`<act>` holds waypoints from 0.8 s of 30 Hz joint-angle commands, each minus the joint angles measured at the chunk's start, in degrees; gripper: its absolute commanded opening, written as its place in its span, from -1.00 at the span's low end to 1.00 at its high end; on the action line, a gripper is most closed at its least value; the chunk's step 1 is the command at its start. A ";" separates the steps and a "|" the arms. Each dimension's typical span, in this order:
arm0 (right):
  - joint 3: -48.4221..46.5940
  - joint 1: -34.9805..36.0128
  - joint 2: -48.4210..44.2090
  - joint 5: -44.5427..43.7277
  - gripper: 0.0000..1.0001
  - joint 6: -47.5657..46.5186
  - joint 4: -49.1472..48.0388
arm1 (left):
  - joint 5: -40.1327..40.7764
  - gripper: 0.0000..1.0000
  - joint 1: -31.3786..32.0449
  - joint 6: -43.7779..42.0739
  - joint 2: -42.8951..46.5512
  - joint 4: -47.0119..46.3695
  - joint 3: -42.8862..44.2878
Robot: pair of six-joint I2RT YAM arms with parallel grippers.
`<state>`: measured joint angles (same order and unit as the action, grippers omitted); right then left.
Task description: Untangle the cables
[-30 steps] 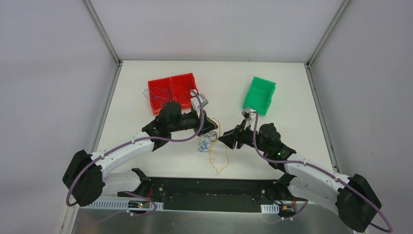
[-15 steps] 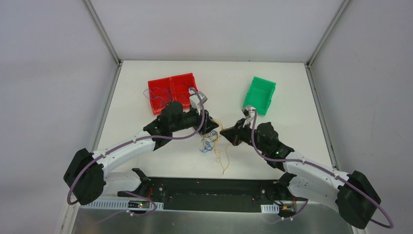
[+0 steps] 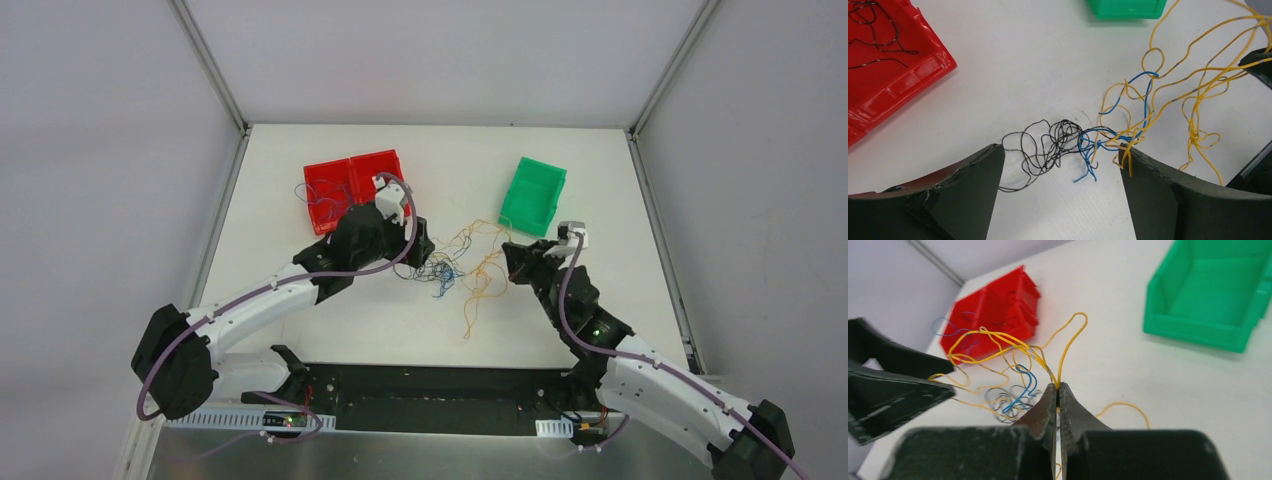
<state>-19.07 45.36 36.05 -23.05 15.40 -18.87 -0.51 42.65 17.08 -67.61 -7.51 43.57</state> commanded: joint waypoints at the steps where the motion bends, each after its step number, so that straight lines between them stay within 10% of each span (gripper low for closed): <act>1: -3.93 -0.20 2.24 -12.11 -1.00 1.21 5.87 | 3.99 0.73 -0.30 -0.09 -1.69 4.03 4.44; 16: -10.24 -0.23 15.56 6.06 -1.00 2.54 0.56 | 4.17 0.68 -0.14 1.31 15.16 2.97 -5.78; 21: -21.02 -0.22 18.77 1.72 -1.00 4.40 11.96 | 7.92 0.85 -0.09 3.36 21.58 2.96 -7.90; 24: -21.84 -0.26 19.23 3.80 -1.00 7.07 13.83 | -5.08 0.71 -0.03 4.18 19.84 -6.98 -11.34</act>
<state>-36.97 45.25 55.13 -20.27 18.65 -8.23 3.90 42.65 18.98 -46.33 -4.47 35.59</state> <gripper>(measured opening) 0.012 0.894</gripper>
